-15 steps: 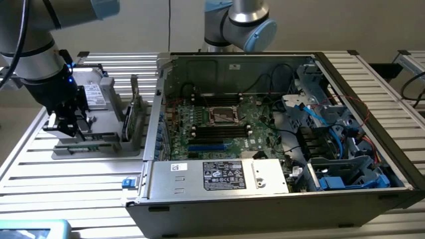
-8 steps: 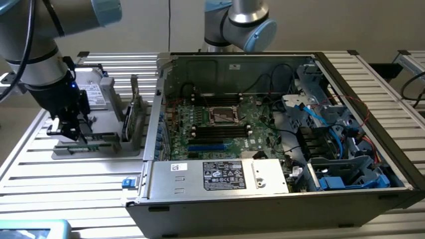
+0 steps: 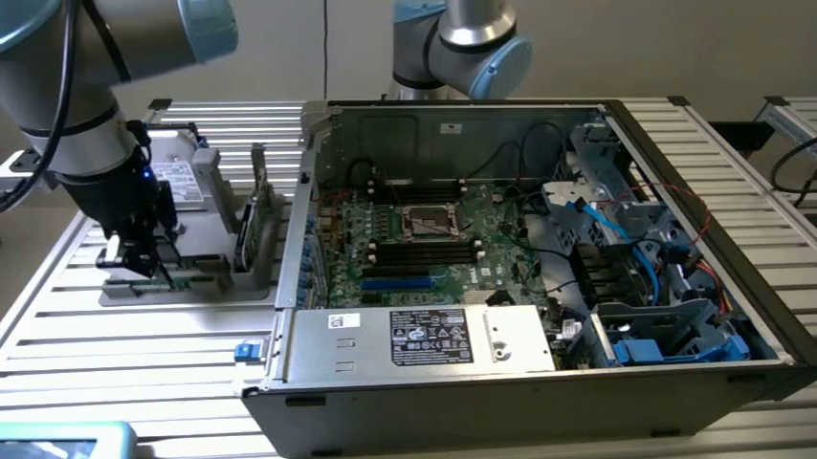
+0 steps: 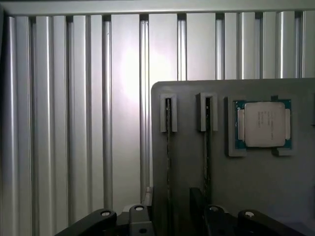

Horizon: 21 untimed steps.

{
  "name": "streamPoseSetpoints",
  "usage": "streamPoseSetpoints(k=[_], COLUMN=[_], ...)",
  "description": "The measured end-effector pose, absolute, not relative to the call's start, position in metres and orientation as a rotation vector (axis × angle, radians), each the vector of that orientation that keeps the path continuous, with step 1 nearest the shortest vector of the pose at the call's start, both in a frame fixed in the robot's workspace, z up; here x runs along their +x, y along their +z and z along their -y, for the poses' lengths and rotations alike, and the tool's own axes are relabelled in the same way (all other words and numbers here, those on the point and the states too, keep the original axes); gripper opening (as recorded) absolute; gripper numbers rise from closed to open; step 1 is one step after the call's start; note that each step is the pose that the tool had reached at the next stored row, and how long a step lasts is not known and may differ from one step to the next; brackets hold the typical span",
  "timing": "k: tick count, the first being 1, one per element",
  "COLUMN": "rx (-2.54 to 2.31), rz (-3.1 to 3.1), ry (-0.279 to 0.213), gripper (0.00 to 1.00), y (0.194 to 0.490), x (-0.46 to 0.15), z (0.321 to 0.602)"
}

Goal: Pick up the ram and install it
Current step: 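Pick up the ram and move it above insertion slot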

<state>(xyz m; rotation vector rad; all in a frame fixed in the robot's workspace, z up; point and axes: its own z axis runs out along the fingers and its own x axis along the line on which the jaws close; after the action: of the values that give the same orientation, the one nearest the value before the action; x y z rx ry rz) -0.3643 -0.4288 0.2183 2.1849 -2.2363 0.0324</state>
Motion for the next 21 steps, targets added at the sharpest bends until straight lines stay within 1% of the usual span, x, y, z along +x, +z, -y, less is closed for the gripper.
streamPoseSetpoints(k=[21], rx=[2.185], rz=[2.236], ry=[0.032], gripper=[0.42], y=[0.198], x=[-0.364], z=[0.43])
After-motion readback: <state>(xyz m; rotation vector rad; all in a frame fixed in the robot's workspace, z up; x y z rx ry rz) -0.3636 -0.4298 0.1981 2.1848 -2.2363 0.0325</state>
